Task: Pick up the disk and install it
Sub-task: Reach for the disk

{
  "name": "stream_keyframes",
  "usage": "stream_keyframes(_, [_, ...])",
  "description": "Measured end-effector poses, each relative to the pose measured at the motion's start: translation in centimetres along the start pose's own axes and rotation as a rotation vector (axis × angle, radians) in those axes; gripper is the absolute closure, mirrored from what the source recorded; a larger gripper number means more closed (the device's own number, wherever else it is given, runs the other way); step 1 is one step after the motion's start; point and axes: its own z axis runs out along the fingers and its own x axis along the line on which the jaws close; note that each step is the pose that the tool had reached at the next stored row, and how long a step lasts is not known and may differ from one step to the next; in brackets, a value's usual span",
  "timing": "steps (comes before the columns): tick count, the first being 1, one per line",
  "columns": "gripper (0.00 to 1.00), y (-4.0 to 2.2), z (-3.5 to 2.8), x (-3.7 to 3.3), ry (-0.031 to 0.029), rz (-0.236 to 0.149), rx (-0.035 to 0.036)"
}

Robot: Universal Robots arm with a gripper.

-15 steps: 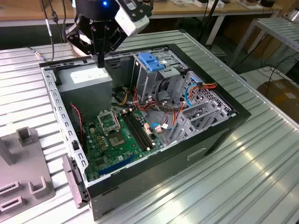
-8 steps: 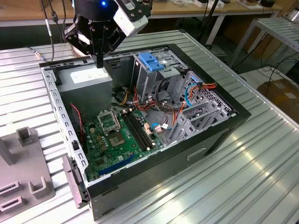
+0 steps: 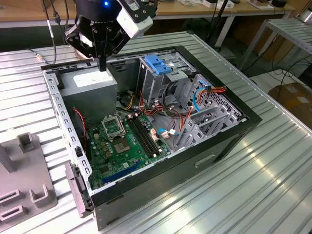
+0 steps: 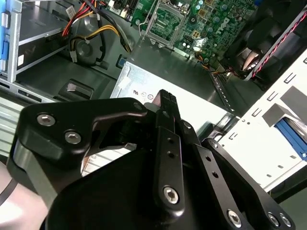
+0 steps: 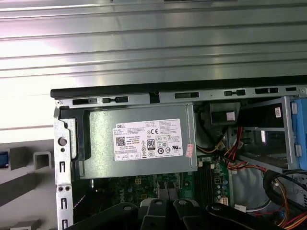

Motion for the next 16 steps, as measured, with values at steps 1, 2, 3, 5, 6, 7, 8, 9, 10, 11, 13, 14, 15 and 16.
stream_keyframes(1, [0.90,0.00,0.00,0.04,0.0000,0.000,0.0001])
stream_keyframes(2, [0.90,-0.01,0.00,0.09,0.0000,0.000,0.0000])
stream_keyframes(3, [0.90,-0.01,-0.01,0.13,0.0000,0.000,0.0001])
stream_keyframes(5, [0.90,-0.02,-0.01,0.22,0.0000,0.000,0.0001])
stream_keyframes(6, [0.90,-0.02,0.00,0.26,0.0000,0.000,0.0000])
stream_keyframes(7, [0.90,-0.02,-0.01,0.30,0.0000,0.000,0.0001])
stream_keyframes(8, [0.90,-0.03,0.00,0.34,0.0000,0.000,0.0000])
stream_keyframes(9, [0.90,-0.03,0.00,0.39,0.0000,0.000,0.0000])
stream_keyframes(10, [0.90,-0.04,-0.01,0.45,0.0000,0.000,0.0001])
stream_keyframes(11, [0.90,-0.04,-0.01,0.54,0.0000,0.000,0.0000])
stream_keyframes(13, [0.90,-0.05,-0.01,0.65,0.0001,0.000,0.0000])
stream_keyframes(14, [0.90,-0.05,-0.01,0.70,0.0001,0.000,0.0000])
stream_keyframes(15, [0.90,-0.06,-0.01,0.76,0.0001,0.000,0.0001])
stream_keyframes(16, [0.90,-0.06,0.00,0.82,0.0001,0.000,0.0000])
